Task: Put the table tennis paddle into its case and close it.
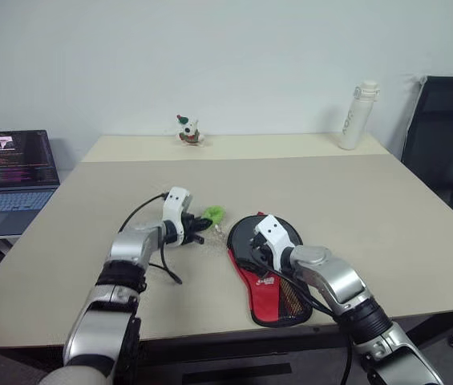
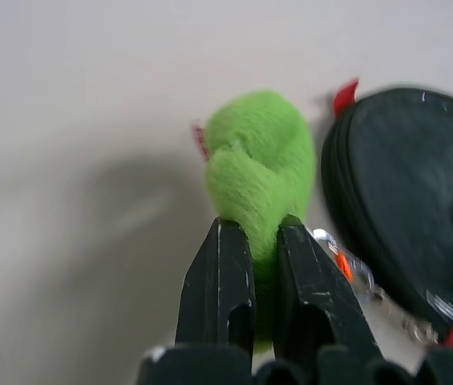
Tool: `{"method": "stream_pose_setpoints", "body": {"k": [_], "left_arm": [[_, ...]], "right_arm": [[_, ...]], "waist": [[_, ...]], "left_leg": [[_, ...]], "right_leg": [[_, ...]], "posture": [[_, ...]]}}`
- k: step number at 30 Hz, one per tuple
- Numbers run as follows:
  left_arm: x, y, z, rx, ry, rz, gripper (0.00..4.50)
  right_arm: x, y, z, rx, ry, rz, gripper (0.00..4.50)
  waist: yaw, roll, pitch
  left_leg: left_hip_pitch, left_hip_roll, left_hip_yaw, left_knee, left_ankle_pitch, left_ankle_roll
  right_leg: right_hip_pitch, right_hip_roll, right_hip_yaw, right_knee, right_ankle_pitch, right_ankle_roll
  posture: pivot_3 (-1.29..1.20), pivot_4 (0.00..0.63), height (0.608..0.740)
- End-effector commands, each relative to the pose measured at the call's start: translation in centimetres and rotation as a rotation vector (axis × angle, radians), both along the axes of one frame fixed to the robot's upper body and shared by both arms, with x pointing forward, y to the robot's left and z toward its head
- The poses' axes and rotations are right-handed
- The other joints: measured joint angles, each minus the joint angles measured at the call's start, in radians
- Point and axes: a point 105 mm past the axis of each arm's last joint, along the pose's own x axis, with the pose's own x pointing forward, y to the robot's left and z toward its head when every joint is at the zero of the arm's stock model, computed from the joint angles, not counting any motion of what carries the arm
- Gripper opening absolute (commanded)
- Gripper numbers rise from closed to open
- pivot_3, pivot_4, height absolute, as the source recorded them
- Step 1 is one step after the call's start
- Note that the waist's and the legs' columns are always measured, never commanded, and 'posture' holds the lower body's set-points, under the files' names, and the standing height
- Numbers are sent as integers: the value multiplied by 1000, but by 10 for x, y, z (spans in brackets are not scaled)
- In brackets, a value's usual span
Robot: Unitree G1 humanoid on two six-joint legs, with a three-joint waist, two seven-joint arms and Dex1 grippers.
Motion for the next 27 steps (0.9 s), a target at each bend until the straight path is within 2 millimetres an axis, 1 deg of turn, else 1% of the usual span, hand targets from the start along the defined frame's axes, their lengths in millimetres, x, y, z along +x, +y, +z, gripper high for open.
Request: {"method": "stream_pose_setpoints", "body": {"k": [1,3,8,13,18,23,27], "left_arm": [[17,-9,22,67,-108,13,9],[25,-17,26,109,-139,28,9],[38,-32,34,202,-208,72,9],[45,-39,43,293,-283,123,9],[49,-54,54,395,-369,143,9],[48,-83,64,511,-482,84,9],[45,-104,69,564,-555,32,9]], "right_arm": [[-8,-6,-29,-51,99,-18,4500],[-10,-7,-32,-54,111,-15,4500],[-13,-9,-39,-62,137,-17,4500],[-15,-9,-48,-73,169,-22,4500],[-24,-9,-62,-95,217,-15,4500],[-33,-12,-77,-125,256,-8,4500],[-36,-17,-84,-141,273,-19,4500]], "waist": [[1,0,0],[2,0,0],[3,-1,0],[3,-1,-1],[3,-2,-2],[3,-4,-4],[3,-4,-7]], "left_leg": [[0,0,0,0,0,0],[0,0,0,0,0,0],[-1,0,0,0,0,0],[0,0,0,0,0,0],[-1,0,0,1,0,-1],[0,0,0,1,0,-1],[1,0,0,1,-1,-1]], "right_leg": [[0,0,0,0,0,0],[0,0,0,0,0,0],[0,0,0,-1,0,1],[0,0,0,-1,1,1],[0,0,0,-1,1,2],[1,0,0,-1,1,2],[3,0,0,-1,1,2]], "posture": [[0,150,740],[0,150,740],[0,150,740],[0,150,740],[0,150,740],[0,150,740],[0,150,740]]}}
